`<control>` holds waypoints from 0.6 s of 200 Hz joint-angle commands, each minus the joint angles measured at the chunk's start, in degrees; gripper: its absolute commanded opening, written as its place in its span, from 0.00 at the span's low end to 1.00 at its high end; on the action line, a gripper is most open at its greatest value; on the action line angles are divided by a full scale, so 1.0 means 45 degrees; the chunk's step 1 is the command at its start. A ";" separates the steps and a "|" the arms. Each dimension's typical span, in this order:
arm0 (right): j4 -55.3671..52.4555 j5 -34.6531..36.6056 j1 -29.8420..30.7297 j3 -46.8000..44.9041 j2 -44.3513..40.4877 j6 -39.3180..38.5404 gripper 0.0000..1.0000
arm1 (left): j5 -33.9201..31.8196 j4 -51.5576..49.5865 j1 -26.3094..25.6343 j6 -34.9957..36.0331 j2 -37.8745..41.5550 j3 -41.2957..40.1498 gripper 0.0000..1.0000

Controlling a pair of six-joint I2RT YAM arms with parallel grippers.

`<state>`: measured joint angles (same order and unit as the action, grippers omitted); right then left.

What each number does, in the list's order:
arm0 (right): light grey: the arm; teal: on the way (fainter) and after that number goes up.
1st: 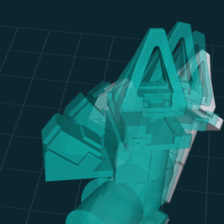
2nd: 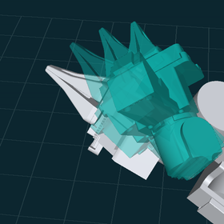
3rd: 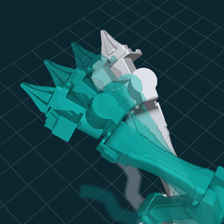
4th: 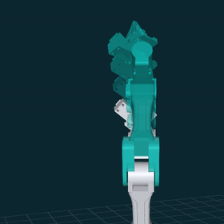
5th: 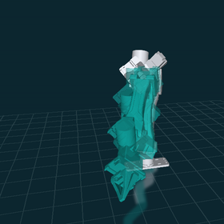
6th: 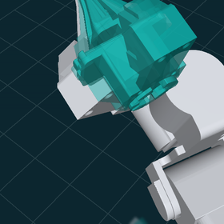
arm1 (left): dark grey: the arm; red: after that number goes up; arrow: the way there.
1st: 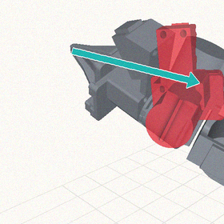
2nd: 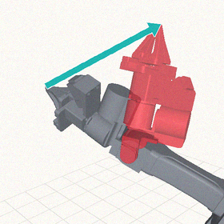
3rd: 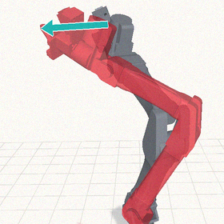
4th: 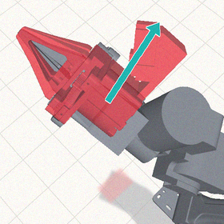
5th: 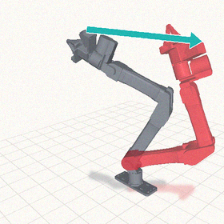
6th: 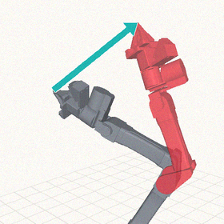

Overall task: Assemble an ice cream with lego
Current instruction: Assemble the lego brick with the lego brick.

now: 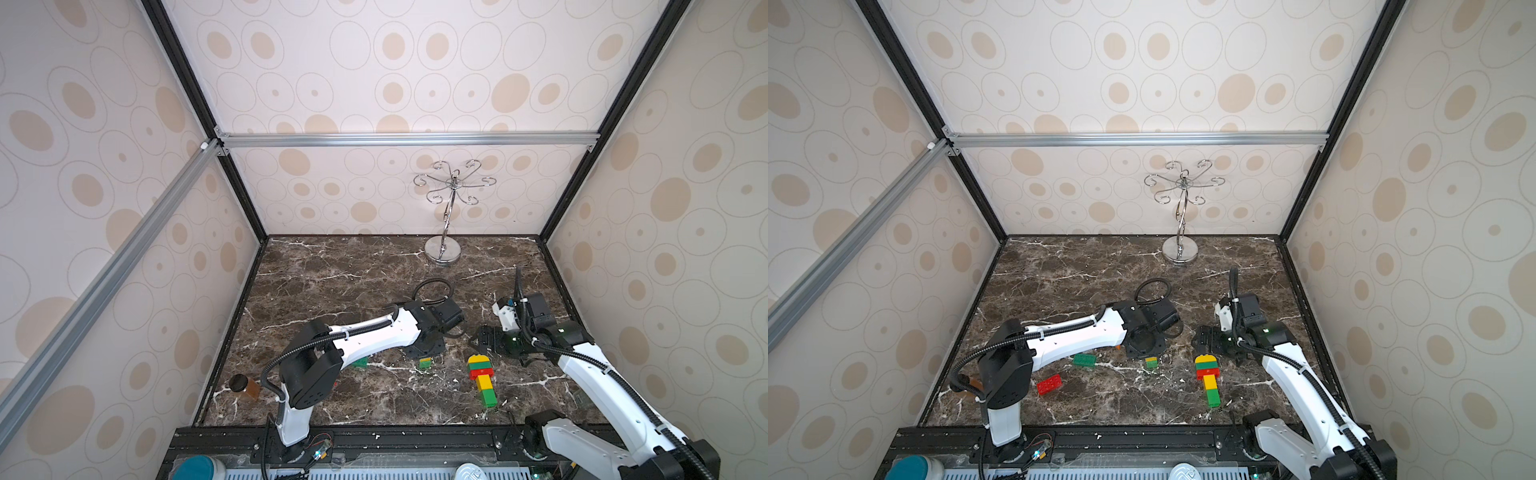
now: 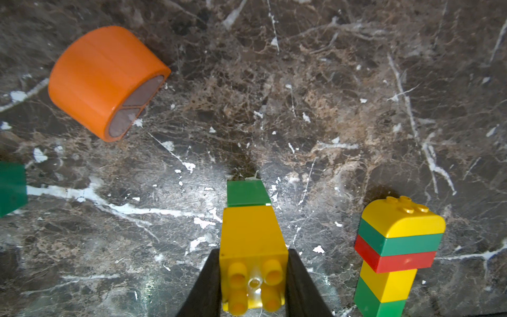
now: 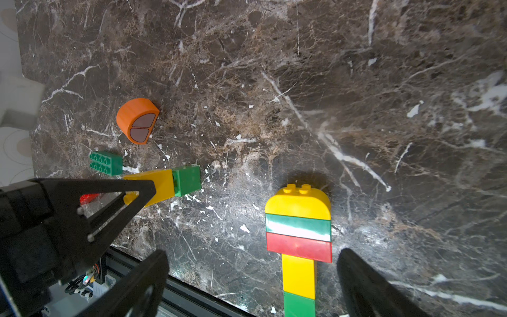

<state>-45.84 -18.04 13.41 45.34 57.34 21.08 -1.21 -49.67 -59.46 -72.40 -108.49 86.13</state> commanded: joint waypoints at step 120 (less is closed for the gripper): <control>-0.0203 -0.0058 -0.0092 -0.0096 -0.0127 -0.0251 0.99 | 0.0052 -0.1142 0.0161 0.1157 -0.0801 0.0596 0.00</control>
<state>-45.84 -18.04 13.39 45.34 57.34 20.99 -0.10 -50.65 -59.24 -68.93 -110.08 88.27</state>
